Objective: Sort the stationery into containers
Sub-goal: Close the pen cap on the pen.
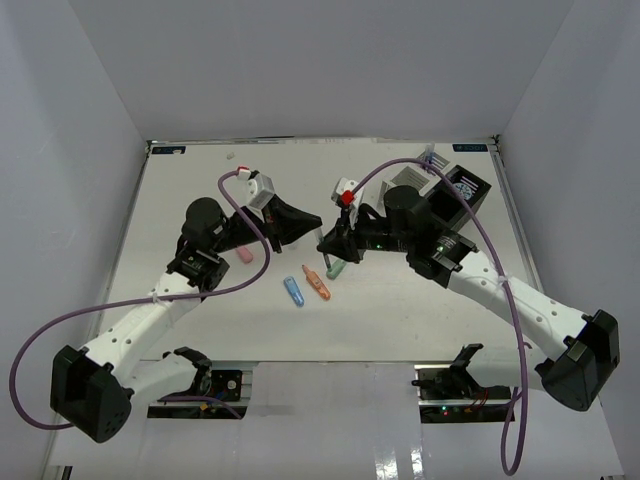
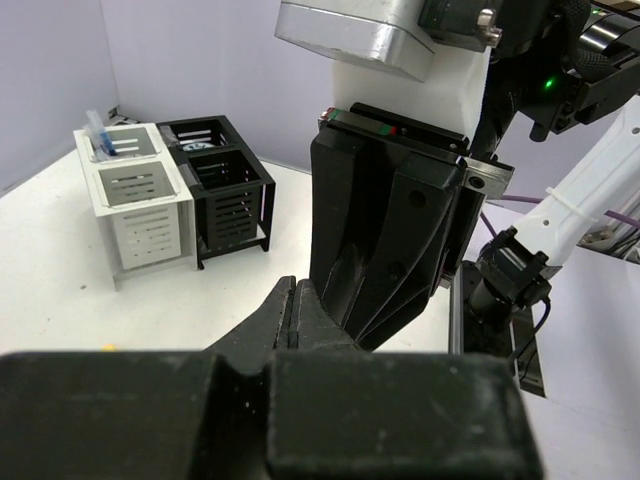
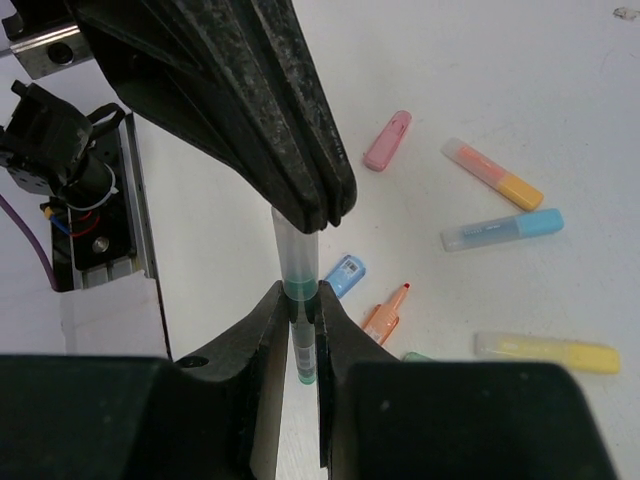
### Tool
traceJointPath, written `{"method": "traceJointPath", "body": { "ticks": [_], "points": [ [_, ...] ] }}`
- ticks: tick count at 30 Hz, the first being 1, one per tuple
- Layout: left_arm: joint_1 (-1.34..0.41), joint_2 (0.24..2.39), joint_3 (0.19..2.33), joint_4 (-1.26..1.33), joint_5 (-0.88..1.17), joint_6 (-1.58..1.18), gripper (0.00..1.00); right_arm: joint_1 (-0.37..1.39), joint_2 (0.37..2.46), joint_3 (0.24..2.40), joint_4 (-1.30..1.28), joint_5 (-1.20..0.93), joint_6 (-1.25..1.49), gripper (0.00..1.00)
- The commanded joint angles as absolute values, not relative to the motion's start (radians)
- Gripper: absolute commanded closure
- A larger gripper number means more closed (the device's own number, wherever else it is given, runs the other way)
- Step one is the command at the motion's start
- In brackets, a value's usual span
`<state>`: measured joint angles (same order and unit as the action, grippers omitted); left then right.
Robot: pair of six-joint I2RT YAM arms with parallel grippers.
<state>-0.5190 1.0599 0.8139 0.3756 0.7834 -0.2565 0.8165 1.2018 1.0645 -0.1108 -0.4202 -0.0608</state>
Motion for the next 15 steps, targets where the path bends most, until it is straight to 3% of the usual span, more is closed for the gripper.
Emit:
{"method": "traceJointPath", "body": {
  "ticks": [1,15],
  "points": [
    [-0.545,1.092,0.801,0.244,0.833,-0.239,1.00,0.764,1.151,1.173,0.112,-0.425,-0.031,0.92],
    [-0.594,1.152,0.819,0.193,0.796,-0.212,1.00,0.718,1.150,1.178,0.196,-0.482,0.025,0.92]
  ]
}}
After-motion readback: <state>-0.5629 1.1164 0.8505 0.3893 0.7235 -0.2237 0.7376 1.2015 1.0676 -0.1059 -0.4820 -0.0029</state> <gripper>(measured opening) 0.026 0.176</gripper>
